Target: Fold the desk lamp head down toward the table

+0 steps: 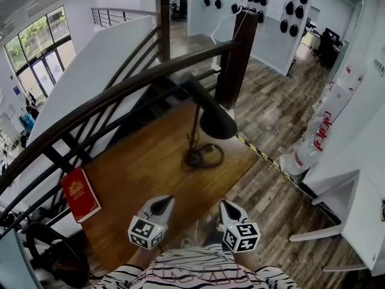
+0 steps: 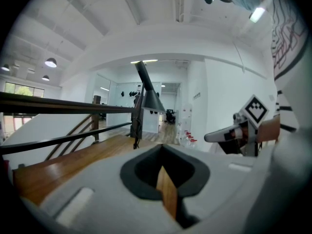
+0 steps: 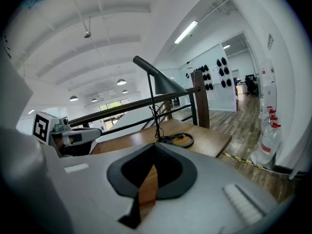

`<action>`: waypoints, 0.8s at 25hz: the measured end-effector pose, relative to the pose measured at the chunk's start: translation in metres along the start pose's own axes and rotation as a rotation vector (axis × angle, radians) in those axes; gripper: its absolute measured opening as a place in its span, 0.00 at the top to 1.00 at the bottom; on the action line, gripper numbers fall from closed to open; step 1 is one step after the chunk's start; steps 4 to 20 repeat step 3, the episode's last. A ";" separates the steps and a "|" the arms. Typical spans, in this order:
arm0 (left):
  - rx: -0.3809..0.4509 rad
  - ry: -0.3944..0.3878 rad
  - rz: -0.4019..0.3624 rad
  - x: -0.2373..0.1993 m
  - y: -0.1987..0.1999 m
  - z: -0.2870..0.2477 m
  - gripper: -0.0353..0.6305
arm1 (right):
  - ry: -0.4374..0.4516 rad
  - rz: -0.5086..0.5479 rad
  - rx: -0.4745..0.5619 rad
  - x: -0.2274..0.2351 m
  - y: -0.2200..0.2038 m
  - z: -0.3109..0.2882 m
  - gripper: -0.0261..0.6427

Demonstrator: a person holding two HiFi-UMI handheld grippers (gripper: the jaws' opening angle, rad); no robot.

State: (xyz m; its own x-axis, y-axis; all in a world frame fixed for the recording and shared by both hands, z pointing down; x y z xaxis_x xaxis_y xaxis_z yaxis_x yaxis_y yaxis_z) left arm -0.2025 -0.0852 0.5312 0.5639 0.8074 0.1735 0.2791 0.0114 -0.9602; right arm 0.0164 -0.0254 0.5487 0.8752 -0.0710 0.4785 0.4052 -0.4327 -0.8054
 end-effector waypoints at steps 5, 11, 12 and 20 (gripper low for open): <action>-0.002 0.003 0.006 0.002 0.001 -0.001 0.94 | 0.002 0.004 -0.001 0.001 0.002 0.001 0.96; -0.002 0.003 0.006 0.002 0.001 -0.001 0.94 | 0.002 0.004 -0.001 0.001 0.002 0.001 0.96; -0.002 0.003 0.006 0.002 0.001 -0.001 0.94 | 0.002 0.004 -0.001 0.001 0.002 0.001 0.96; -0.002 0.003 0.006 0.002 0.001 -0.001 0.94 | 0.002 0.004 -0.001 0.001 0.002 0.001 0.96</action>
Point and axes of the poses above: the fingertips, and each gripper's own axes: z backward along the fingers, x to its right, y out of its top, the point moved 6 cm from there along z, backward along the fingers, and after that the axes turned 14 degrees about -z, right-handed, at the moved point
